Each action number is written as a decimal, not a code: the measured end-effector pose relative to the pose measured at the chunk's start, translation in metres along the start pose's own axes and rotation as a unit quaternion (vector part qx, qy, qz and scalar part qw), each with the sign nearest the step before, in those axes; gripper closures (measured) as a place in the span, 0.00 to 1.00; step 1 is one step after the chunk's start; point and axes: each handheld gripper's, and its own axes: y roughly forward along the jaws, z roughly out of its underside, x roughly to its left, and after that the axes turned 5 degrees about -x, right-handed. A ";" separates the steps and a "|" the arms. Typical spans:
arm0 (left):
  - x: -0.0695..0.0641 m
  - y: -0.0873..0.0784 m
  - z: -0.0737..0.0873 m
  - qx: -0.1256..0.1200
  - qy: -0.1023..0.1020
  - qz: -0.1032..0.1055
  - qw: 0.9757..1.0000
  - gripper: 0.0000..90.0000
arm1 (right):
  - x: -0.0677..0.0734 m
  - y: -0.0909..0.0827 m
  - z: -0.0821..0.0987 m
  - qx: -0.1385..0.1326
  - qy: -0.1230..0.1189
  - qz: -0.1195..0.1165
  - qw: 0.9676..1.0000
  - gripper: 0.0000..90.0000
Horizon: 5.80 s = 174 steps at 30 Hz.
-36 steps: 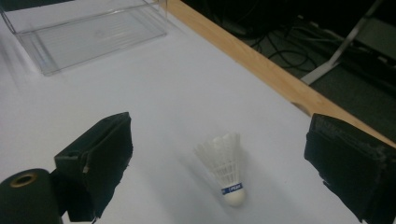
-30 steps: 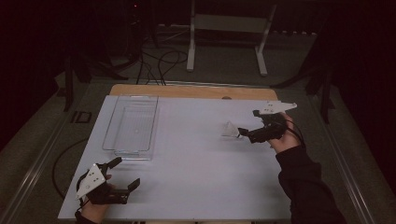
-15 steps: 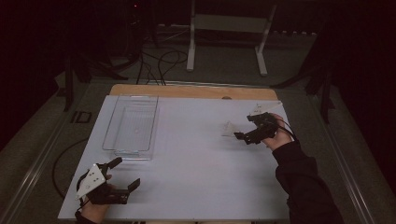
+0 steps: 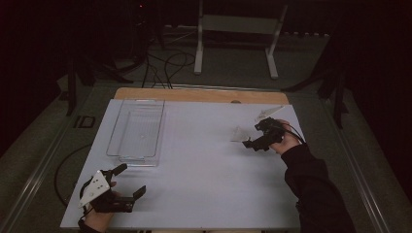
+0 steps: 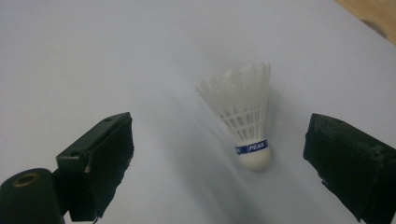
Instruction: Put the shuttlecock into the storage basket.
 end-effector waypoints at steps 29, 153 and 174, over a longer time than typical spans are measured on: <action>0.001 0.000 0.001 -0.001 -0.005 0.000 1.000 0.00 | -0.017 0.030 0.008 0.113 -0.046 -0.012 0.993 0.12; 0.000 0.012 -0.001 0.045 -0.007 0.001 0.999 0.00 | 0.084 0.014 -0.011 0.188 -0.255 -0.093 0.944 0.73; -0.005 0.026 -0.032 0.111 0.016 0.029 0.993 0.00 | 0.117 0.004 -0.014 0.164 -0.287 -0.128 0.935 0.73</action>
